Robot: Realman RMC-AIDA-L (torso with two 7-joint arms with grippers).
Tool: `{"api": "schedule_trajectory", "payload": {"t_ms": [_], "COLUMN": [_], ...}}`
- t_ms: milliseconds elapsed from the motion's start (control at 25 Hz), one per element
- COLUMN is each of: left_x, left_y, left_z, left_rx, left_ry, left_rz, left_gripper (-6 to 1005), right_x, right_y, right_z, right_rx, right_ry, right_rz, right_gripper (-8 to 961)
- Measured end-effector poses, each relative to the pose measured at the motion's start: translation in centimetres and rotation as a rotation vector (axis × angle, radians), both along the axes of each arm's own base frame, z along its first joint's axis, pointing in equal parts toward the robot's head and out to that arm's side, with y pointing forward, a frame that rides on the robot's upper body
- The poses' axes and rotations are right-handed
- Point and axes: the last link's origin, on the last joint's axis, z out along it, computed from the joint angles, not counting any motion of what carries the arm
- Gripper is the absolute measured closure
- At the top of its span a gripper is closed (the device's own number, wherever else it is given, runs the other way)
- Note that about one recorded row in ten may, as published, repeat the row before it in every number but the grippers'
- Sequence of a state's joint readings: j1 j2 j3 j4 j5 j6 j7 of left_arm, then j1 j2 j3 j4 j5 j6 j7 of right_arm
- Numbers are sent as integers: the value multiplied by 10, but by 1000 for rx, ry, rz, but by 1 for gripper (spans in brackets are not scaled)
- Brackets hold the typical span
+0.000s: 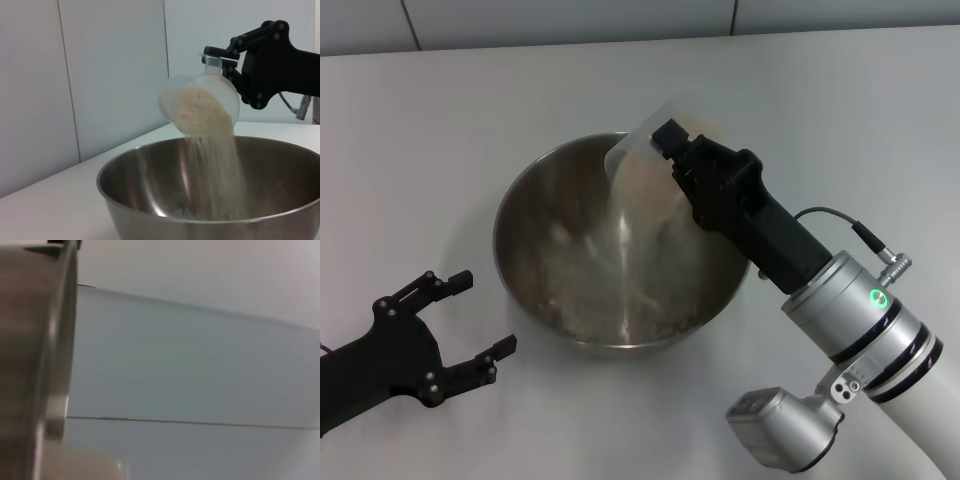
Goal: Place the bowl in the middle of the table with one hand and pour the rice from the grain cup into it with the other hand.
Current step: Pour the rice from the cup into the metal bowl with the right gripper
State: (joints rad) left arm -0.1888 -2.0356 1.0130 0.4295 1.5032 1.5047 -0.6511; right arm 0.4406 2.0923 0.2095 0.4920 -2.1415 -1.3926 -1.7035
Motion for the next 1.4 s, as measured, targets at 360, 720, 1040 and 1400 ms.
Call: {"api": "schedule_trajectory", "payload": {"t_ms": [360,720,1040,1400], "left_x": [1,1,2,2], "left_y": [1,2,3,3], "left_z": [0,0,0,0], "left_rx": [-3,-2,-4,-4], "left_ry": [-3,-2,-3,-4], "left_rz": [2,-2,-4,-5], "left_gripper": [129,129,129,129], "right_x": [0,-1,-2,-17], "right_y": [-1,-4,-5,-6], "right_z": [-7,-19,-28,-23], "right_rx": [87,203,306,97], "right_ry": [-164,-398,-600,-237], "right_rz": [48,109,183,54], "right_gripper": [944,944,944,944]}}
